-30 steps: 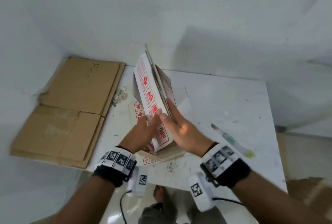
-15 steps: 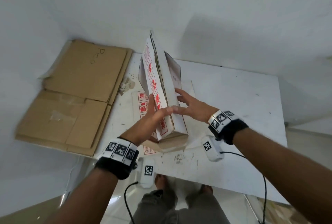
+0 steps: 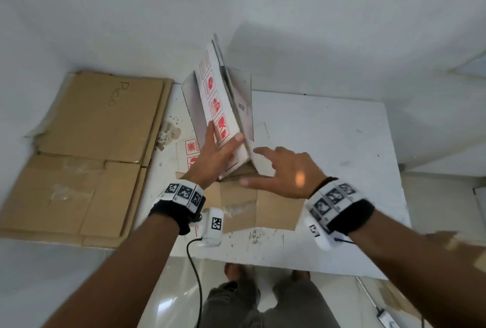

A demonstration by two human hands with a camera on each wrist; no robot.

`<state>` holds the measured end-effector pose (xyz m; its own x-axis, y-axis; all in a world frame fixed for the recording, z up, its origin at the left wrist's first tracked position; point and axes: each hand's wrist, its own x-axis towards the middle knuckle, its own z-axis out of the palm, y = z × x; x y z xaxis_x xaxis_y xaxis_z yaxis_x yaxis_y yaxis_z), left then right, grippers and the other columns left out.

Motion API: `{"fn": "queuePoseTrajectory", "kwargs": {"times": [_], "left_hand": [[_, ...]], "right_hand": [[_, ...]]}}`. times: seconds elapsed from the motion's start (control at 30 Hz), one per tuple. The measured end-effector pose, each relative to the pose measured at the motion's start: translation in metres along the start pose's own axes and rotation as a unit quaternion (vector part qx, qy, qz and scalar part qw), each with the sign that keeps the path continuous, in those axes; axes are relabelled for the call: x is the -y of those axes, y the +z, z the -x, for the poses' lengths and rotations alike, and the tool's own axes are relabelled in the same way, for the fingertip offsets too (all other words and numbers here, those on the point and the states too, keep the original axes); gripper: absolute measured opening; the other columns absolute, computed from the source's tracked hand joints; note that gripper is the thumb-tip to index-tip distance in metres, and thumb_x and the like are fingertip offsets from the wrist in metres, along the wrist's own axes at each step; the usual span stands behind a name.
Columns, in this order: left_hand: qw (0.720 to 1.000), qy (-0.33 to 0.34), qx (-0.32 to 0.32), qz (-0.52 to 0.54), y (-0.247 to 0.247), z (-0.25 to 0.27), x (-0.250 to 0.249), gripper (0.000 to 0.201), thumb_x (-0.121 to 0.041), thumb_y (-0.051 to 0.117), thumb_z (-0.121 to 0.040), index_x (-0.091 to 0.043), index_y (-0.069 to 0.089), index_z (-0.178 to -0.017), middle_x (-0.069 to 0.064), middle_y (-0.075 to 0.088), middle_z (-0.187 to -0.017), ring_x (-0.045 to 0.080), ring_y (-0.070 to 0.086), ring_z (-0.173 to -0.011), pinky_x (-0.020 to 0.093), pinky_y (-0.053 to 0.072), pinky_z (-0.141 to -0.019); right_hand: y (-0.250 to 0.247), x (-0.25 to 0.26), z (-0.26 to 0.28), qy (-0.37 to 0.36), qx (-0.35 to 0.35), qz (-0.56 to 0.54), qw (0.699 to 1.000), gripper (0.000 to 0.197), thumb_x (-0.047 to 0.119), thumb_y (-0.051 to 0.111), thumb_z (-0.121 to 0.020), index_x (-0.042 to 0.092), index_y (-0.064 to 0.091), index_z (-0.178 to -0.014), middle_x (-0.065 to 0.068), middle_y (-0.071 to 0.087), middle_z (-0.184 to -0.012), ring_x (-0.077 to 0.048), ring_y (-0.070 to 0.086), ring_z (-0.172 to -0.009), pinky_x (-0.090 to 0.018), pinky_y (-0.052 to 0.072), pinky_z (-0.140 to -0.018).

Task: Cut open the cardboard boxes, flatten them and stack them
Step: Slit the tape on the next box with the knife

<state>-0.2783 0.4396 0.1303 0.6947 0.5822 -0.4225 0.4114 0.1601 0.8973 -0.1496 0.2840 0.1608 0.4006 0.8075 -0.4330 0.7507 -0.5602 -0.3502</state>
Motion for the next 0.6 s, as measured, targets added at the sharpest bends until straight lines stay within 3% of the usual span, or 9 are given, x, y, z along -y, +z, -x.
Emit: {"fn": "queuePoseTrajectory", "kwargs": {"times": [0.1, 0.17, 0.23, 0.33, 0.4, 0.47, 0.5, 0.53, 0.6], "left_hand": [[0.982, 0.036, -0.011, -0.184, -0.006, -0.020, 0.025, 0.110, -0.091, 0.057, -0.075, -0.048, 0.000, -0.159, -0.005, 0.040, -0.159, 0.021, 0.048, -0.139, 0.058, 0.042, -0.113], [0.932, 0.037, -0.008, -0.360, -0.017, -0.023, 0.045, 0.113, -0.095, 0.045, -0.075, -0.043, -0.006, -0.160, 0.003, 0.039, -0.159, 0.029, 0.048, -0.139, 0.061, 0.041, -0.110], [0.885, 0.043, -0.009, -0.463, -0.025, -0.018, 0.068, 0.119, -0.092, 0.047, -0.075, -0.034, -0.011, -0.161, 0.005, 0.040, -0.160, 0.030, 0.048, -0.139, 0.059, 0.036, -0.113], [0.875, 0.053, -0.084, -0.475, -0.032, -0.018, 0.105, 0.088, -0.067, 0.048, -0.095, -0.028, 0.007, -0.162, 0.005, 0.062, -0.142, 0.031, 0.063, -0.122, 0.056, 0.036, -0.108], [0.877, 0.046, -0.142, -0.456, -0.034, -0.024, 0.118, 0.059, -0.051, 0.040, -0.103, -0.022, 0.037, -0.155, 0.010, 0.075, -0.108, 0.033, 0.070, -0.098, 0.048, 0.036, -0.099], [0.900, 0.050, -0.188, -0.391, -0.041, -0.026, 0.127, 0.062, -0.053, 0.029, -0.101, -0.009, 0.071, -0.113, 0.014, 0.072, -0.077, 0.036, 0.068, -0.080, 0.043, 0.040, -0.089], [0.910, 0.047, -0.207, -0.357, -0.044, -0.025, 0.130, 0.075, -0.058, 0.025, -0.099, -0.003, 0.074, -0.088, 0.018, 0.069, -0.071, 0.038, 0.067, -0.078, 0.042, 0.043, -0.084], [0.908, 0.024, -0.226, -0.352, -0.048, -0.023, 0.132, 0.083, -0.064, 0.025, -0.097, 0.000, 0.074, -0.076, 0.022, 0.069, -0.073, 0.039, 0.066, -0.083, 0.042, 0.044, -0.083], [0.880, -0.068, -0.267, -0.387, -0.057, -0.021, 0.143, 0.077, -0.070, 0.048, -0.091, 0.002, 0.075, -0.098, 0.027, 0.069, -0.103, 0.041, 0.058, -0.111, 0.047, 0.040, -0.095]], "right_hand": [[0.022, 0.014, -0.027, 0.039, -0.087, -0.068, 0.993, 0.067, 0.075, 0.028, -0.095, 0.018, 0.060, -0.109, -0.009, 0.067, -0.105, -0.032, 0.066, -0.097, -0.040, 0.051, -0.082], [0.038, 0.015, -0.044, 0.061, -0.095, -0.134, 0.985, 0.062, 0.066, 0.030, -0.100, 0.015, 0.062, -0.113, -0.009, 0.070, -0.106, -0.031, 0.067, -0.096, -0.038, 0.052, -0.080], [0.053, 0.015, -0.055, 0.059, -0.090, -0.177, 0.978, 0.057, 0.069, 0.034, -0.098, 0.019, 0.060, -0.106, -0.004, 0.069, -0.097, -0.025, 0.067, -0.088, -0.035, 0.049, -0.073], [0.075, 0.023, -0.066, 0.032, -0.090, -0.189, 0.977, 0.050, 0.070, 0.032, -0.097, 0.025, 0.052, -0.089, 0.003, 0.061, -0.084, -0.021, 0.062, -0.079, -0.035, 0.048, -0.071], [0.091, 0.022, -0.074, 0.025, -0.108, -0.201, 0.973, 0.054, 0.063, 0.030, -0.102, 0.023, 0.053, -0.074, 0.004, 0.059, -0.073, -0.020, 0.060, -0.072, -0.034, 0.046, -0.067], [0.105, 0.010, -0.080, 0.056, -0.134, -0.212, 0.966, 0.062, 0.057, 0.028, -0.104, 0.022, 0.052, -0.059, 0.003, 0.055, -0.060, -0.019, 0.057, -0.059, -0.030, 0.039, -0.059], [0.113, 0.000, -0.081, 0.089, -0.147, -0.204, 0.964, 0.066, 0.058, 0.029, -0.104, 0.019, 0.052, -0.055, 0.001, 0.055, -0.057, -0.020, 0.057, -0.056, -0.029, 0.037, -0.056], [0.122, -0.010, -0.084, 0.126, -0.157, -0.195, 0.960, 0.068, 0.061, 0.032, -0.102, 0.016, 0.054, -0.056, -0.002, 0.058, -0.057, -0.023, 0.059, -0.058, -0.029, 0.038, -0.055], [0.142, -0.031, -0.088, 0.235, -0.154, -0.174, 0.944, 0.060, 0.070, 0.045, -0.094, 0.015, 0.064, -0.083, -0.004, 0.069, -0.077, -0.028, 0.067, -0.081, -0.034, 0.049, -0.070]]}}
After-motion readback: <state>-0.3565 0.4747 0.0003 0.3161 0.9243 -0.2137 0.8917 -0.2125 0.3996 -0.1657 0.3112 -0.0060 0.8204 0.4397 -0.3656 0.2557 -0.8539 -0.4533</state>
